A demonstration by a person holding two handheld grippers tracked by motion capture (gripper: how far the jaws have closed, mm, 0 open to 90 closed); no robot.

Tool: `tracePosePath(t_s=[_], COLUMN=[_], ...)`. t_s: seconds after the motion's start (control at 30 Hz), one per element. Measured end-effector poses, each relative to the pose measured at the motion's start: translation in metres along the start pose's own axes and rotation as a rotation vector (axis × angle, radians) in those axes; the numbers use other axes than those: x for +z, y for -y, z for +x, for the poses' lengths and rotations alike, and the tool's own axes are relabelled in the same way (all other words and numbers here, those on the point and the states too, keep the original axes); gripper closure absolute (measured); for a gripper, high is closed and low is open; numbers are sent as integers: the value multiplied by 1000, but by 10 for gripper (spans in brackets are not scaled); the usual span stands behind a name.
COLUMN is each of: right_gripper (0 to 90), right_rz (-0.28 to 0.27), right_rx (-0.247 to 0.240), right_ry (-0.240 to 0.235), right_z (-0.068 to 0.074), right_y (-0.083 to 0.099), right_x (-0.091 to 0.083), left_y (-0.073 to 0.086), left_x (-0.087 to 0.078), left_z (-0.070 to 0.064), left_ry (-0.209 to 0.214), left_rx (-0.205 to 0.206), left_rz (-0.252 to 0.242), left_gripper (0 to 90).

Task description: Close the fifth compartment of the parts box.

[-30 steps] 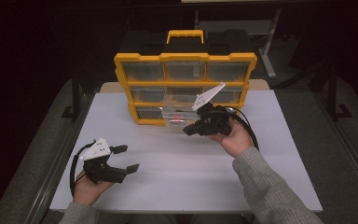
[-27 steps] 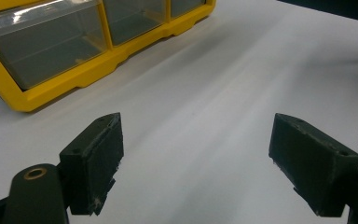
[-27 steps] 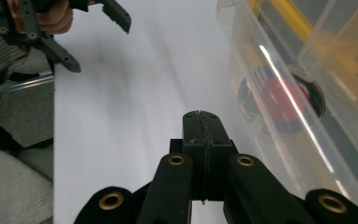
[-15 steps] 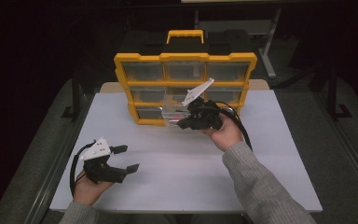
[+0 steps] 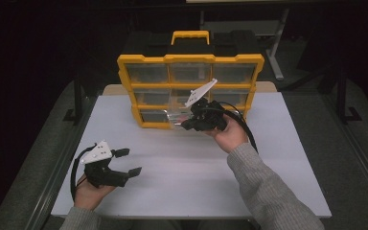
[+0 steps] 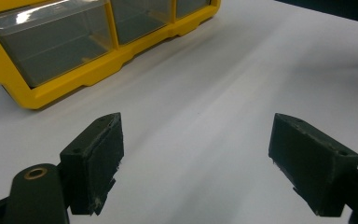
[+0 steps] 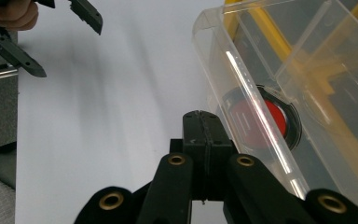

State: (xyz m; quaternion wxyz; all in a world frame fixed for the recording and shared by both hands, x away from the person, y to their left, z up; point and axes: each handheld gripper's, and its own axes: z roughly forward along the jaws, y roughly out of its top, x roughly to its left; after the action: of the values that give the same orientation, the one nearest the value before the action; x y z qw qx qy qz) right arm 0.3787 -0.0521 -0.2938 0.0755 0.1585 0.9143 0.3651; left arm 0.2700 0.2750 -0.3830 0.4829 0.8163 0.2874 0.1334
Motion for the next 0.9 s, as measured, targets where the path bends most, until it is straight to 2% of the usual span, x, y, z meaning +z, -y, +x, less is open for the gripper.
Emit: tracePosePath(t_s=[0.07,0.17,0.23,0.33,0.37,0.43,0.5,0.6,0.73,0.9], right_gripper=[891,891,891,891,891,891,891,891,891,891], right_rz=[-2,9,6,2,3,-2,14,6,15,12], right_rx=[3,34,19,22,37,29,55,37,56,56], right_ry=[3,2,7,12,11,15,15,20,22,25], right_z=[-2,-2,-5,-7,-8,-9,-9,-12,-14,-17], right_y=[0,0,0,-1,-1,-1,-3,-3,-5,-7], right_x=[0,-2,-3,-4,-5,-5,-6,-5,-4,-2], left_y=[0,-1,-1,-2,-2,-2,-2,-2,-1,-2], left_x=[-1,-1,-1,0,0,0,-1,-1,-2,-4], left_z=[0,-1,-2,-3,-3,-4,-3,-2,-2,-1], left_ry=[0,0,3,3,4,5,3,5,11,7], left_rx=[-1,3,-1,4,4,0,4,-1,2,5], left_rz=[7,6,-4,-2,-4,-8,-13,-17,-9,-5], left_gripper=[178,178,178,178,178,178,178,178,178,178])
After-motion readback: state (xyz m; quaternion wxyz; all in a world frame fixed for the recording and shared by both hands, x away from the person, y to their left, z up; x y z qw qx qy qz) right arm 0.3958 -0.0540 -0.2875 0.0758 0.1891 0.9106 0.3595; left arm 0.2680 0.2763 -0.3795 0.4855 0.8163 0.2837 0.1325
